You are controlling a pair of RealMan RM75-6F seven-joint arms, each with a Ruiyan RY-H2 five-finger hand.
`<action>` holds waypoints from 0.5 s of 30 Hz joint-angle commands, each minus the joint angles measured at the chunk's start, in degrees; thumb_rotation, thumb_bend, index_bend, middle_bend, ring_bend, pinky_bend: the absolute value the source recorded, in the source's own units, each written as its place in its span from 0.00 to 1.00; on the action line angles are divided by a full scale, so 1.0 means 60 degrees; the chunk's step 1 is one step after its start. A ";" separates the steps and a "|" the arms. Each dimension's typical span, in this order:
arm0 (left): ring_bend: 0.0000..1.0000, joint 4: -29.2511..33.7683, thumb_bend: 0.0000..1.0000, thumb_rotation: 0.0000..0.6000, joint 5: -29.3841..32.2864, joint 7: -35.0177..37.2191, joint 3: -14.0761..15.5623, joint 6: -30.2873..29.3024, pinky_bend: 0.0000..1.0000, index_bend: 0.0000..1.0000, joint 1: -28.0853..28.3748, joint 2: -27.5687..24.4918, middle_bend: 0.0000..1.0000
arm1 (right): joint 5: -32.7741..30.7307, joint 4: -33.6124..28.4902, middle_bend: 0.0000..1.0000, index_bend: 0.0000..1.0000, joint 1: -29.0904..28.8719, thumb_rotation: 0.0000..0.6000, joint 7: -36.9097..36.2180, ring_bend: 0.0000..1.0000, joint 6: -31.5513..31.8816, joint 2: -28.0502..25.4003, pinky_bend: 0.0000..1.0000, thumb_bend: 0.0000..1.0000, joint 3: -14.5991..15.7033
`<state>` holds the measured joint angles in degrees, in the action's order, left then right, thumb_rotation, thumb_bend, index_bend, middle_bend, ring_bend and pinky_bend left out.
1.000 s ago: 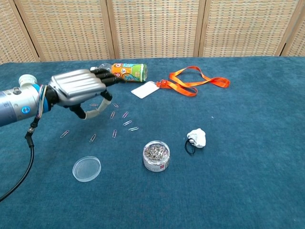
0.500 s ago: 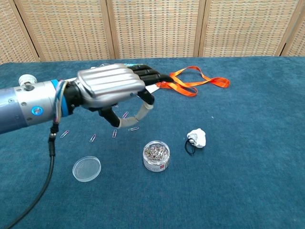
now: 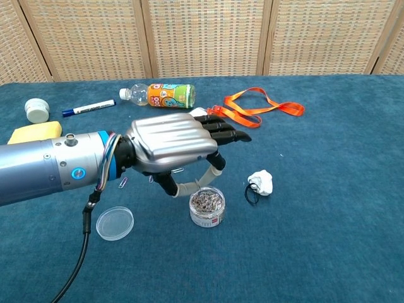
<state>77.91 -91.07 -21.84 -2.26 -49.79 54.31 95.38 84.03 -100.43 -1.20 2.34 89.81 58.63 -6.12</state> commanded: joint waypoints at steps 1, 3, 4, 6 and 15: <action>0.00 -0.0116 0.48 1.00 0.0070 -0.0027 -0.0006 0.0032 0.00 0.68 -0.0001 0.0100 0.00 | 0.0059 -0.0005 0.00 0.02 0.0020 1.00 -0.0002 0.00 0.0039 -0.0002 0.00 0.00 0.0022; 0.00 -0.0227 0.48 1.00 0.0122 -0.0068 0.0043 0.0137 0.00 0.67 0.0010 0.0204 0.00 | 0.0077 -0.0018 0.00 0.02 0.0034 1.00 -0.0017 0.00 0.0076 -0.0003 0.00 0.00 0.0015; 0.00 -0.0263 0.48 1.00 0.0131 -0.0079 0.0046 0.0148 0.00 0.67 0.0014 0.0240 0.00 | 0.0074 -0.0020 0.00 0.02 0.0033 1.00 -0.0018 0.00 0.0078 -0.0003 0.00 0.00 0.0010; 0.00 -0.0327 0.48 1.00 0.0149 -0.0128 0.0043 0.0181 0.00 0.64 0.0036 0.0297 0.00 | 0.0075 -0.0017 0.00 0.02 0.0027 1.00 -0.0021 0.00 0.0059 -0.0005 0.00 0.00 0.0011; 0.00 -0.0214 0.25 1.00 0.0335 -0.0220 -0.0017 0.0252 0.00 0.20 0.0048 0.0270 0.00 | 0.0111 -0.0010 0.00 0.02 -0.0011 1.00 0.0027 0.00 0.0002 0.0019 0.00 0.00 0.0016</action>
<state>76.58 -89.07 -23.20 -2.33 -48.24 54.61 97.03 84.71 -100.49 -1.26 2.50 89.82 58.74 -6.02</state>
